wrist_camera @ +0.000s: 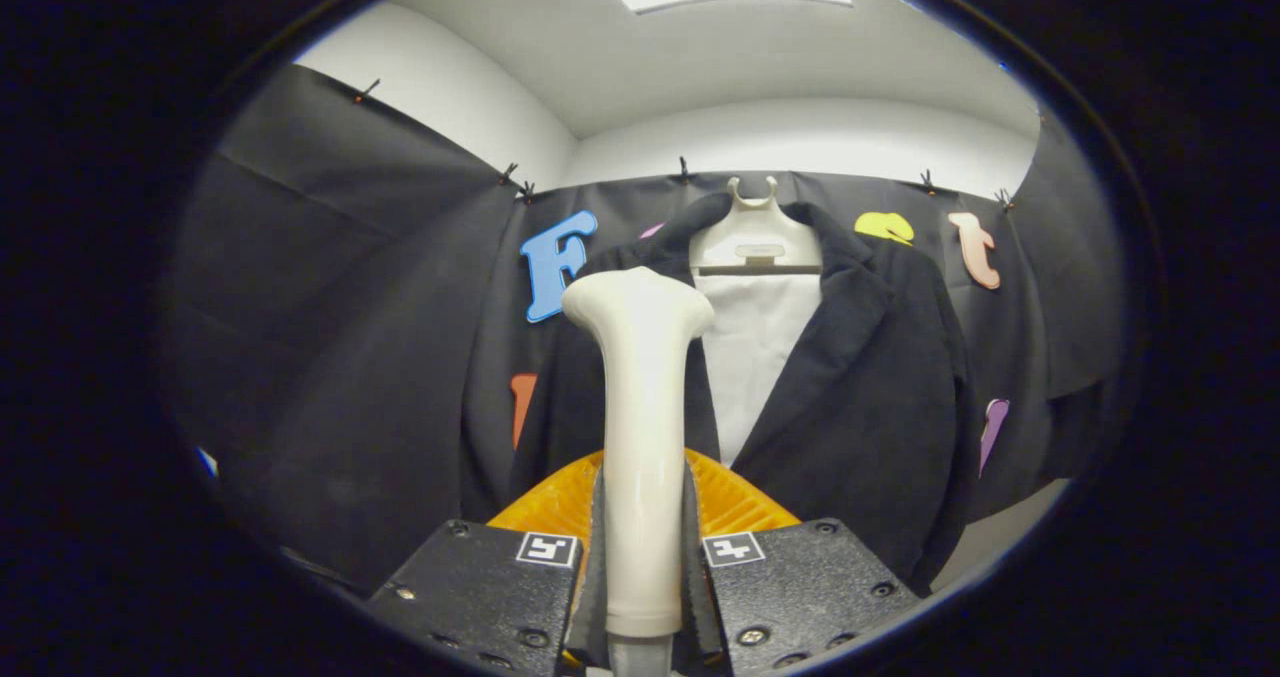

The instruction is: Iron the clothes twice with a garment steamer, once on the left side and once on the right side.

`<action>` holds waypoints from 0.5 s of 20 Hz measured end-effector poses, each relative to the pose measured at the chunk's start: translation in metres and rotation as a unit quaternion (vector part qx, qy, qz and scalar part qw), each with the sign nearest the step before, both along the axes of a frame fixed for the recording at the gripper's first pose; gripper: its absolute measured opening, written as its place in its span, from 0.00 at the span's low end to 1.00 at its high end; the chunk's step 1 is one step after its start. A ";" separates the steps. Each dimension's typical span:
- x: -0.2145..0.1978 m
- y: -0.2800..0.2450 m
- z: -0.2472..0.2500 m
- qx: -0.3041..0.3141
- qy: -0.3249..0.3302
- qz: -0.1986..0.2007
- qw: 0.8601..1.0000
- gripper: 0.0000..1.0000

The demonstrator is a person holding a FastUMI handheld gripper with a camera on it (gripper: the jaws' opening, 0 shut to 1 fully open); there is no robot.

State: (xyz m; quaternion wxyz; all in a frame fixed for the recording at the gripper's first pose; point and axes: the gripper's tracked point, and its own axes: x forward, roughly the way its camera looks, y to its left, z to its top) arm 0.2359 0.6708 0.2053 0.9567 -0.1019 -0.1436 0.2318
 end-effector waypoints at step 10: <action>-0.010 -0.020 -0.044 -0.019 0.036 -0.026 0.999 0.33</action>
